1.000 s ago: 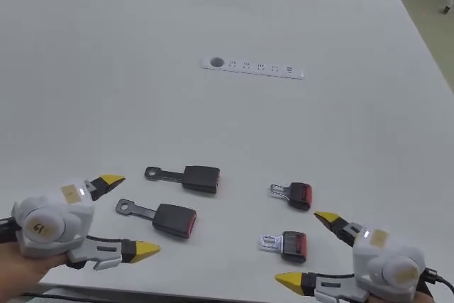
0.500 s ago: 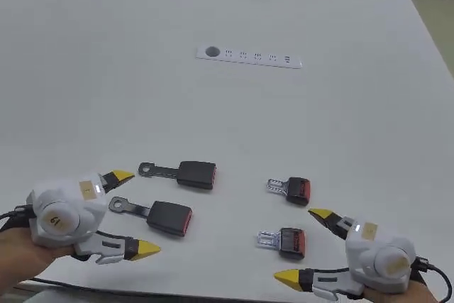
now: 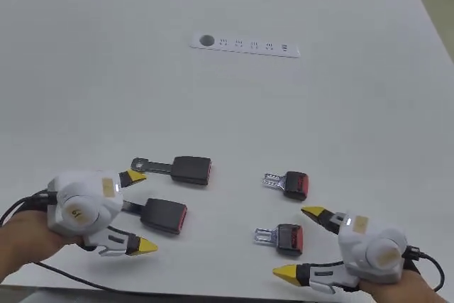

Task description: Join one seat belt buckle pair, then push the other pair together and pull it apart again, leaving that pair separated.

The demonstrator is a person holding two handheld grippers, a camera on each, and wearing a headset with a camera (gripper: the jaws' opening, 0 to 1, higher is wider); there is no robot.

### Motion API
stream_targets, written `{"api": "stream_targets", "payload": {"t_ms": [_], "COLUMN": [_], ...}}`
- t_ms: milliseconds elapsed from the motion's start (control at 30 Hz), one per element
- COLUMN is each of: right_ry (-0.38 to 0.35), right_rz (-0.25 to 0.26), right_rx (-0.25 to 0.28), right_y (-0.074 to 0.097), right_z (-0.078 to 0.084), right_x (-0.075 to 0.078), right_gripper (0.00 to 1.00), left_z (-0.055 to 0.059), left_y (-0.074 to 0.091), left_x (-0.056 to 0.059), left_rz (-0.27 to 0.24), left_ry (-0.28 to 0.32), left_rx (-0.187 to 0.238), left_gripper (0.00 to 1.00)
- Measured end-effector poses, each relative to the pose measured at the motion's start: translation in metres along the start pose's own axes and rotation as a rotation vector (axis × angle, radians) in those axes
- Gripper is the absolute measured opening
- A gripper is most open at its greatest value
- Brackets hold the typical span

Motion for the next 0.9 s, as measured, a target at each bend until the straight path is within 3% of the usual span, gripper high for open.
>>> {"api": "stream_targets", "payload": {"t_ms": [467,567,767,900], "right_ry": [0.031,0.032,0.047,0.093], "right_rz": [-0.059,-0.071,-0.082,-0.103], "right_rx": [-0.043,-0.05,-0.048,-0.055], "right_y": [-0.005,-0.006,-0.008,-0.008], "right_z": [0.009,0.011,0.01,0.011], "right_x": [0.008,0.009,0.01,0.01], "right_gripper": [0.65,0.6,0.56,0.46], "left_z": [0.012,0.012,0.011,0.01], "left_y": [-0.019,-0.018,-0.018,-0.019], "left_x": [0.0,0.002,0.001,-0.001], "left_rz": [0.085,0.106,0.115,0.113], "left_ry": [-0.102,-0.047,-0.075,-0.077], "left_rx": [-0.1,-0.102,-0.093,-0.097], "left_gripper": [0.63,0.55,0.52,0.48]}}
Point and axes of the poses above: the centre of the closed fingertips' face, and the gripper's own axes: y roughly backward along the fingers, x roughly to its right, z roughly out of its underside, the point moved 1 cm from there along y, roughly backward along the fingers, and after that the axes turned 8 degrees about y, right-handed, at the moved point
